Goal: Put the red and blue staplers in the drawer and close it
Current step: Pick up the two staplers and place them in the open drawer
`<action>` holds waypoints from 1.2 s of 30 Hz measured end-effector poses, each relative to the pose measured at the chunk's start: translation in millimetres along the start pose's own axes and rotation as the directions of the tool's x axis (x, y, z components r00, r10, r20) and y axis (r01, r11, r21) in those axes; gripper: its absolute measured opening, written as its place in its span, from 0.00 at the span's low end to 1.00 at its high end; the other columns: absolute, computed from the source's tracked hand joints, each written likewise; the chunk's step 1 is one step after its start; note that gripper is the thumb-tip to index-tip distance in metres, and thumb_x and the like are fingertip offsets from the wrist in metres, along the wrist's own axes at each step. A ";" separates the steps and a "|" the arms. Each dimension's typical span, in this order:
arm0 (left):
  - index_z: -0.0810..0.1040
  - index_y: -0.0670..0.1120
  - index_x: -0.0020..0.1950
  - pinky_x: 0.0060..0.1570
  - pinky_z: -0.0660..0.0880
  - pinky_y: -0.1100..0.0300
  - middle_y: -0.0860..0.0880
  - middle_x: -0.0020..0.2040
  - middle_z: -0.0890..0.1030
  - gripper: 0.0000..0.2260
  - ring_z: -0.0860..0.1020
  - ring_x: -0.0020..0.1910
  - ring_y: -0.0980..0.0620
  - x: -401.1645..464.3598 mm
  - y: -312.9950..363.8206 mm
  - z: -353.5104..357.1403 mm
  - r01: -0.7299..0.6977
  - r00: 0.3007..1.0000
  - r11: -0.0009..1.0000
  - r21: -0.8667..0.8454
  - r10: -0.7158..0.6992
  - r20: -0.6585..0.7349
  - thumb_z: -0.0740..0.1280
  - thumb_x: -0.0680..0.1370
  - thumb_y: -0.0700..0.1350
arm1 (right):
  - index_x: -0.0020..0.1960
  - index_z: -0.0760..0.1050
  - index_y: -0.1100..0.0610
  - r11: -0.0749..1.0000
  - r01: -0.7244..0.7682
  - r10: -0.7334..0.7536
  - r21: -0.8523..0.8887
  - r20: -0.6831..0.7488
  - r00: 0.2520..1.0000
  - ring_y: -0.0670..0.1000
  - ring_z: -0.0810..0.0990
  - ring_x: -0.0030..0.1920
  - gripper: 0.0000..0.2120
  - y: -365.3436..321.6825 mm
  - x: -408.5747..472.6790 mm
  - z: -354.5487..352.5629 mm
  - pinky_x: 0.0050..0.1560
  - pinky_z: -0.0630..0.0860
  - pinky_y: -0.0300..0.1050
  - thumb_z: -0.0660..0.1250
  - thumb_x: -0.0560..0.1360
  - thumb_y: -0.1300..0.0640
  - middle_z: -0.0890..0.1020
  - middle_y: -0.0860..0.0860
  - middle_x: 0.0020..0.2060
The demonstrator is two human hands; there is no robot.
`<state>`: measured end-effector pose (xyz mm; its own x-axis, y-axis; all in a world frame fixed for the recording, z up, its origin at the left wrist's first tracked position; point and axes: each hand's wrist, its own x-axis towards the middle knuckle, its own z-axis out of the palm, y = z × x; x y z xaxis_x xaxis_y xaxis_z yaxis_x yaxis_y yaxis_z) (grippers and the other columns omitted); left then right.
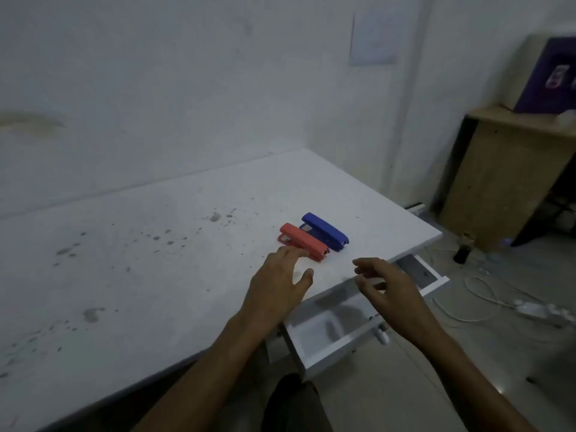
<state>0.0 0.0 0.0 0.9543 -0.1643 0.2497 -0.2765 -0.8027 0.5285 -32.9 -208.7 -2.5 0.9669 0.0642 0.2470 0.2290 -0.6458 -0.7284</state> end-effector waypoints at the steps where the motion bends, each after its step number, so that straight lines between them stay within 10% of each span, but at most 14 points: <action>1: 0.69 0.52 0.64 0.56 0.63 0.61 0.49 0.66 0.73 0.20 0.72 0.63 0.51 5.4 2.3 5.6 -0.012 0.999 1.000 0.016 0.013 -0.032 0.64 0.75 0.55 | 0.62 0.73 0.53 1.000 -0.014 0.014 0.001 -0.020 1.000 0.45 0.78 0.50 0.15 3.0 4.9 0.2 0.51 0.76 0.39 0.64 0.76 0.54 0.80 0.47 0.53; 9: 0.63 0.55 0.68 0.65 0.66 0.50 0.46 0.71 0.68 0.23 0.65 0.68 0.45 37.5 -0.7 37.8 -0.091 0.994 0.960 0.266 0.105 -0.039 0.59 0.75 0.59 | 0.60 0.74 0.50 0.998 -0.036 0.030 -0.048 -0.118 0.993 0.45 0.77 0.50 0.13 20.9 63.8 13.6 0.49 0.76 0.39 0.65 0.75 0.54 0.78 0.47 0.54; 15: 0.75 0.47 0.56 0.57 0.71 0.53 0.44 0.58 0.79 0.17 0.76 0.56 0.44 35.3 -7.0 26.0 -0.045 0.991 0.992 0.119 0.059 -0.122 0.65 0.73 0.56 | 0.62 0.73 0.52 0.981 -0.018 -0.003 -0.191 -0.108 0.994 0.48 0.76 0.51 0.18 19.4 99.3 39.4 0.50 0.72 0.42 0.68 0.74 0.50 0.79 0.53 0.58; 22: 0.70 0.38 0.64 0.59 0.72 0.53 0.38 0.62 0.75 0.22 0.76 0.56 0.41 36.1 -23.8 3.2 0.117 0.993 0.992 0.055 -0.115 -0.031 0.68 0.74 0.46 | 0.64 0.71 0.54 0.961 -0.058 0.036 -0.270 -0.088 0.995 0.49 0.76 0.48 0.20 17.1 110.0 49.5 0.48 0.70 0.41 0.67 0.74 0.49 0.80 0.53 0.56; 36: 0.74 0.43 0.60 0.52 0.76 0.52 0.43 0.54 0.82 0.18 0.81 0.47 0.46 35.3 -35.9 -23.9 0.185 0.983 0.978 0.094 -0.186 -0.005 0.66 0.74 0.51 | 0.62 0.73 0.55 0.981 -0.188 0.193 0.049 -0.135 0.972 0.42 0.75 0.43 0.16 26.4 32.7 -3.4 0.40 0.68 0.32 0.65 0.76 0.53 0.79 0.49 0.49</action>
<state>40.9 36.7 9.2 0.9884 -0.0093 0.1517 -0.0830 -0.8694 0.4871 4.4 -226.3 -11.5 0.9686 -0.1649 0.1858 0.0484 -0.6084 -0.7921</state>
